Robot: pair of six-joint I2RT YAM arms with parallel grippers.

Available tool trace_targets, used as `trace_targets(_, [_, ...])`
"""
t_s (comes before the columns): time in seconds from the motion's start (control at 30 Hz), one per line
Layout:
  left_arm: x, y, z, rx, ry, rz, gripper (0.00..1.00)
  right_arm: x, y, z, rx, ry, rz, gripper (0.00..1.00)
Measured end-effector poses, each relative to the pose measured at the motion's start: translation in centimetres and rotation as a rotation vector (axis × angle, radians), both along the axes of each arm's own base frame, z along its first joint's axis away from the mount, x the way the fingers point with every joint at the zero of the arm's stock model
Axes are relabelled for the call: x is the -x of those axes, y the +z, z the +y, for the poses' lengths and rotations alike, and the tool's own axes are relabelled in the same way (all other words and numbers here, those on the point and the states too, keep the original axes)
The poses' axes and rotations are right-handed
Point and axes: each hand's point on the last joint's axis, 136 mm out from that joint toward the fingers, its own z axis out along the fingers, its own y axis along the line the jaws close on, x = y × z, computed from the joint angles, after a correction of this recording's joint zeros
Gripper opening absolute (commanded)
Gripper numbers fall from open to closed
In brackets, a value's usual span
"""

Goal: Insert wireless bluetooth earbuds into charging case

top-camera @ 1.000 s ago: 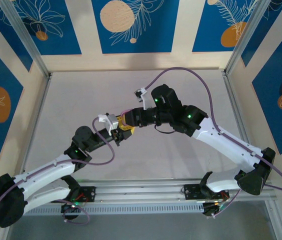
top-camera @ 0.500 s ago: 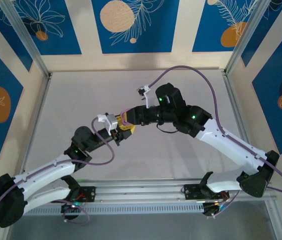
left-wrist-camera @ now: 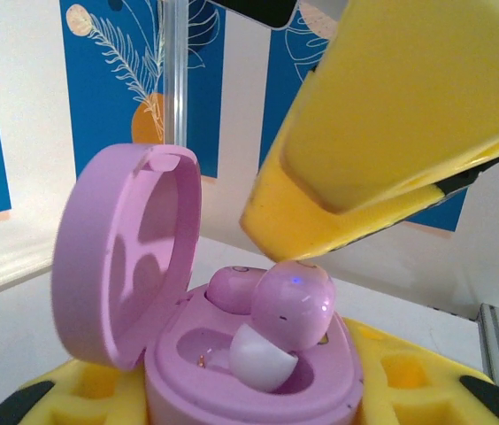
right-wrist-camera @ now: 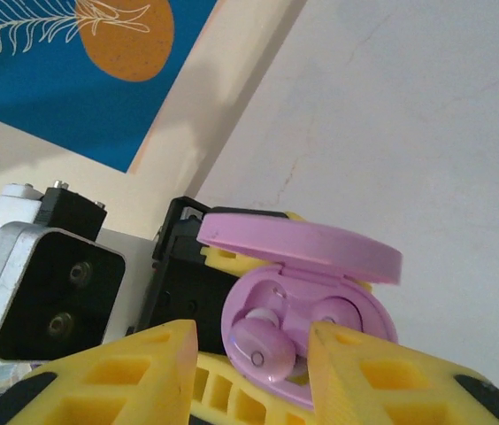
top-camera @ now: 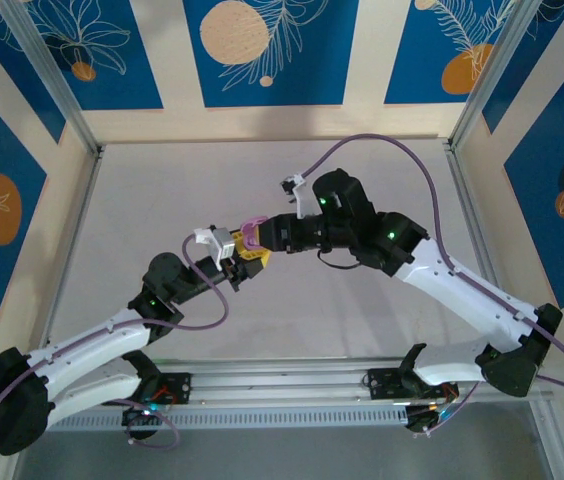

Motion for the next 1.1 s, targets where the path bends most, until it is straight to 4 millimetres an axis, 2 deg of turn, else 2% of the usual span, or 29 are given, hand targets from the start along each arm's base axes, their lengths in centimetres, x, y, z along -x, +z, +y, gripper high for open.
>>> trace_targets(0.13, [-0.1, 0.0, 0.0, 0.001, 0.005, 0.000, 0.25, 0.5, 0.1, -0.6, 0.004, -0.011, 0.020, 0.38])
trace_targets(0.4, [-0.1, 0.0, 0.1, 0.000, 0.010, 0.001, 0.25, 0.9, -0.4, -0.7, 0.011, -0.010, 0.059, 0.25])
trace_targets(0.8, [-0.2, 0.0, 0.1, 0.001, 0.017, 0.002, 0.25, 1.1, -0.3, -0.1, 0.006, 0.024, 0.083, 0.23])
trace_targets(1.1, [-0.2, 0.0, 0.1, 0.000, 0.017, 0.003, 0.25, 0.9, -0.9, 0.4, 0.018, 0.030, 0.099, 0.23])
